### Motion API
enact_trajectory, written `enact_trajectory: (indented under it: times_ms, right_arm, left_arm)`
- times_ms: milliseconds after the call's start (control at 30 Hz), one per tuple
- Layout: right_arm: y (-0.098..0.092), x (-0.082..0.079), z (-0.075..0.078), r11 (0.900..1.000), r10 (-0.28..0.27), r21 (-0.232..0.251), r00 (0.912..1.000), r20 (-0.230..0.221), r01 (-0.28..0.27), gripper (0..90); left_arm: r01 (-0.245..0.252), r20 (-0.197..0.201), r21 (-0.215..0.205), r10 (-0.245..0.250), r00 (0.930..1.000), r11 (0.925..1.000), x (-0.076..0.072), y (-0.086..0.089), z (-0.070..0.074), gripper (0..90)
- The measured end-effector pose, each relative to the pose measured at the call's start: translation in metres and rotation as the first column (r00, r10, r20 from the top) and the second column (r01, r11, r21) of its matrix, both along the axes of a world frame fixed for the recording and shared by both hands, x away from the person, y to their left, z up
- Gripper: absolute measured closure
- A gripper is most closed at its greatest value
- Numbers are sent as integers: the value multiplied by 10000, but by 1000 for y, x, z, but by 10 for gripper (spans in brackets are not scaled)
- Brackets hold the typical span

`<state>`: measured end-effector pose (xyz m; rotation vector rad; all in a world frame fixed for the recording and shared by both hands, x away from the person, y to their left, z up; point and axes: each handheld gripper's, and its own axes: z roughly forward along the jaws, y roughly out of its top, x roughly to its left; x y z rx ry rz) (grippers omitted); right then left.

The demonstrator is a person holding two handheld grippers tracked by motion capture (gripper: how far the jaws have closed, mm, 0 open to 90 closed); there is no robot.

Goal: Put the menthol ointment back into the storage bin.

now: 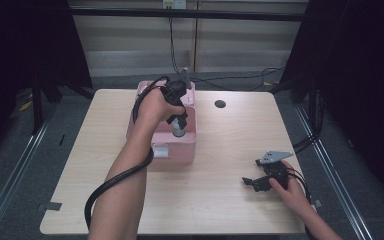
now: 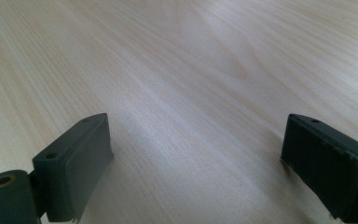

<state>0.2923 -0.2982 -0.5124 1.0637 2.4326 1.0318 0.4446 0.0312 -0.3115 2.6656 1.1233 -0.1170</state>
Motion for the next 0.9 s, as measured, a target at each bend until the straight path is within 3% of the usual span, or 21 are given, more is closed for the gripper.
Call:
enact_trajectory:
  times_ms: [600, 900]
  right_arm:
    - [0, 0, 0, 10000, 2, 1, 10000, 2, -2, 80]
    - [0, 0, 0, 10000, -8, 14, 10000, 16, 8, 80]
  left_arm:
    - [-220, 38, 129, 219, 9998, 9997, 16, -12, -42, 502]
    - [180, 72, 311, -182, 9998, 9994, 18, -19, -61, 502]
